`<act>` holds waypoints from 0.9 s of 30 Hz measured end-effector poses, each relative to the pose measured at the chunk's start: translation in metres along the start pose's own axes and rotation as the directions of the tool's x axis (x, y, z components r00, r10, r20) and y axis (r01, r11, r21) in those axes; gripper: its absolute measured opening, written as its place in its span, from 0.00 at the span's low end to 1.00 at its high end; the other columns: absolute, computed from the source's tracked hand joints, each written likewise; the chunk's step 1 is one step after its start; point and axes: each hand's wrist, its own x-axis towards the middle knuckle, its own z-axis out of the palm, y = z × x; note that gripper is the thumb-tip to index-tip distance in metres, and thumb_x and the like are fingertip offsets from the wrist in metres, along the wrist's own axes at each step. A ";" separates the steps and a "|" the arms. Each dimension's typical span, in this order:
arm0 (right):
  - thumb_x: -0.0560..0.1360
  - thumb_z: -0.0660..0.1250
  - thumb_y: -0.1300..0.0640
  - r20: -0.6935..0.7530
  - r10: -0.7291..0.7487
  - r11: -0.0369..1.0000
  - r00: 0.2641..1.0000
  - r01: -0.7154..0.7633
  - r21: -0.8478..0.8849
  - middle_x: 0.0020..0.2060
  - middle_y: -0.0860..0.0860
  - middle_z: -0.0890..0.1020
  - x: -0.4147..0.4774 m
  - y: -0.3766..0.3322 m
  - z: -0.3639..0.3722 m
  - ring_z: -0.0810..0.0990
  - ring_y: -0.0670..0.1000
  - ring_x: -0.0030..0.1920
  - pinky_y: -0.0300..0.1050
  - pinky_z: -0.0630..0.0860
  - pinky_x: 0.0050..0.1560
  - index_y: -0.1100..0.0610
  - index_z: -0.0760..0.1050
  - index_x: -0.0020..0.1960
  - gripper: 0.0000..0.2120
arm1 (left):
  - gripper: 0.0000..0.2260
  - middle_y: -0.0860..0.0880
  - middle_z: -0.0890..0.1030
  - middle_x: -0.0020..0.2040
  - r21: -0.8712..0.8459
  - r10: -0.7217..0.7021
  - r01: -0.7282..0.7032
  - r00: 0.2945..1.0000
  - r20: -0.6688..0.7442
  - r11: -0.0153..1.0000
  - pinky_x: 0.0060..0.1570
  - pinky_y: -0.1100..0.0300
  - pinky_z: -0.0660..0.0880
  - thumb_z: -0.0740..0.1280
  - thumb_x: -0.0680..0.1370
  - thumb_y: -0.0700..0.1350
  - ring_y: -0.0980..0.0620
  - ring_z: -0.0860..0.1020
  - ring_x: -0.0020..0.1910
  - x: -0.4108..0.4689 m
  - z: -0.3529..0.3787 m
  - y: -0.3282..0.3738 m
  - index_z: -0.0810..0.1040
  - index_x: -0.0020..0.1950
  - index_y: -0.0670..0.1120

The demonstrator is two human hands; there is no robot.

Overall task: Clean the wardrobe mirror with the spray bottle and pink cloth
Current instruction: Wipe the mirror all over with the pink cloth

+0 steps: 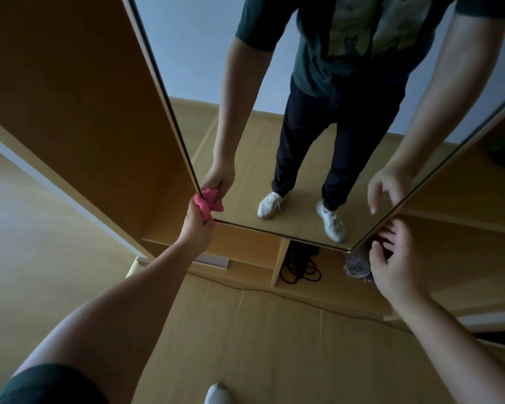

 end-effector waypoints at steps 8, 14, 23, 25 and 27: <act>0.76 0.65 0.67 0.039 -0.113 0.994 0.993 0.113 -0.001 0.61 0.60 0.76 0.012 -0.012 -0.029 0.77 0.54 0.57 0.44 0.74 0.53 0.62 0.63 0.71 0.25 | 0.25 0.44 0.80 0.46 -0.128 -0.349 0.330 0.919 -0.184 0.935 0.37 0.52 0.80 0.59 0.73 0.29 0.46 0.79 0.40 -0.051 0.007 0.008 0.66 0.69 0.42; 0.77 0.64 0.66 0.185 -0.076 0.997 0.980 0.080 -0.014 0.64 0.61 0.75 0.013 -0.009 -0.035 0.76 0.58 0.62 0.46 0.73 0.58 0.63 0.62 0.73 0.26 | 0.25 0.42 0.79 0.54 -0.271 -0.459 0.407 0.873 -0.165 0.872 0.34 0.56 0.79 0.60 0.75 0.29 0.43 0.81 0.42 -0.087 0.022 0.011 0.65 0.71 0.44; 0.77 0.65 0.67 0.210 -0.037 0.998 0.977 0.049 -0.051 0.64 0.63 0.75 0.014 0.004 -0.016 0.76 0.60 0.63 0.45 0.71 0.58 0.66 0.61 0.74 0.27 | 0.20 0.40 0.81 0.47 -0.383 -0.592 0.500 0.788 -0.171 0.777 0.42 0.48 0.82 0.60 0.73 0.28 0.44 0.82 0.40 -0.059 0.043 -0.018 0.69 0.62 0.43; 0.76 0.65 0.68 0.193 -0.039 0.998 0.980 0.050 -0.050 0.63 0.64 0.75 0.015 0.006 -0.010 0.76 0.60 0.62 0.43 0.71 0.56 0.66 0.61 0.73 0.27 | 0.18 0.39 0.81 0.45 -0.376 -0.580 0.498 0.802 -0.142 0.781 0.46 0.43 0.81 0.60 0.73 0.28 0.42 0.82 0.39 -0.050 0.051 -0.024 0.71 0.60 0.42; 0.76 0.64 0.68 0.177 -0.051 0.997 0.983 0.061 -0.052 0.61 0.64 0.76 0.015 0.007 -0.007 0.77 0.59 0.61 0.40 0.71 0.53 0.66 0.62 0.72 0.25 | 0.17 0.39 0.81 0.45 -0.357 -0.545 0.474 0.829 -0.128 0.805 0.46 0.40 0.81 0.60 0.73 0.28 0.41 0.81 0.39 -0.043 0.059 -0.027 0.72 0.58 0.41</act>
